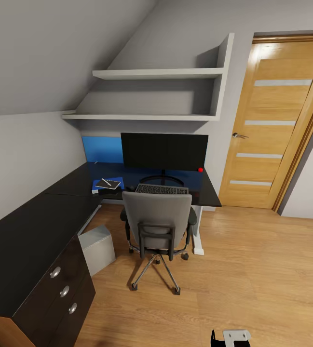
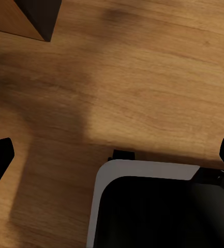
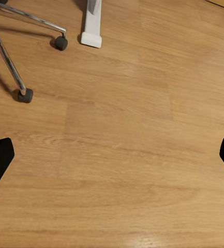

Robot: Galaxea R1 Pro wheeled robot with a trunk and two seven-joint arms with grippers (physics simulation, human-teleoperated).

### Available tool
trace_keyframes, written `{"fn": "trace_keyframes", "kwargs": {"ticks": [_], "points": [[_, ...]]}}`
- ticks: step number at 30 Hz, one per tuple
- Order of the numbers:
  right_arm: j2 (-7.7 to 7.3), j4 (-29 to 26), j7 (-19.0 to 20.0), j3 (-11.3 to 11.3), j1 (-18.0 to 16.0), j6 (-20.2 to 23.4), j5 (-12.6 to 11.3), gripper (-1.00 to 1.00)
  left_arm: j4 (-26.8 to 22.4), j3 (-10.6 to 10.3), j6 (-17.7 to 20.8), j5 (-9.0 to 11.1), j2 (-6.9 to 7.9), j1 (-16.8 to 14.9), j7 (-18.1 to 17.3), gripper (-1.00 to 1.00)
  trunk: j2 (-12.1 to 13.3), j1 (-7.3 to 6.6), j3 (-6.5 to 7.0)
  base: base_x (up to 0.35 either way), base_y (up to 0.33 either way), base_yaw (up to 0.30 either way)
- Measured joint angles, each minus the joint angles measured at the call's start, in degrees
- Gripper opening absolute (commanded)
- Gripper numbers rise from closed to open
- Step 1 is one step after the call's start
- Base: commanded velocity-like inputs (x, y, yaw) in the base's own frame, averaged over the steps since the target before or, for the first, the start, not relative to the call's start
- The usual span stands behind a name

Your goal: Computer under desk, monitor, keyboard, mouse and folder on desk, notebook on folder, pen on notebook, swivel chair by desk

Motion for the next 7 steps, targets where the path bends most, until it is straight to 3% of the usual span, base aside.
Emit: {"fn": "trace_keyframes", "kwargs": {"ticks": [7], "points": [[0.0, 0.0, 0.0, 0.0, 0.0, 0.0, 0.0, 1.0, 0.0, -0.1, 0.0, 0.0, 0.0, 0.0, 0.0, 1.0, 0.0, 0.0, 0.0, 0.0, 0.0, 0.0]]}}
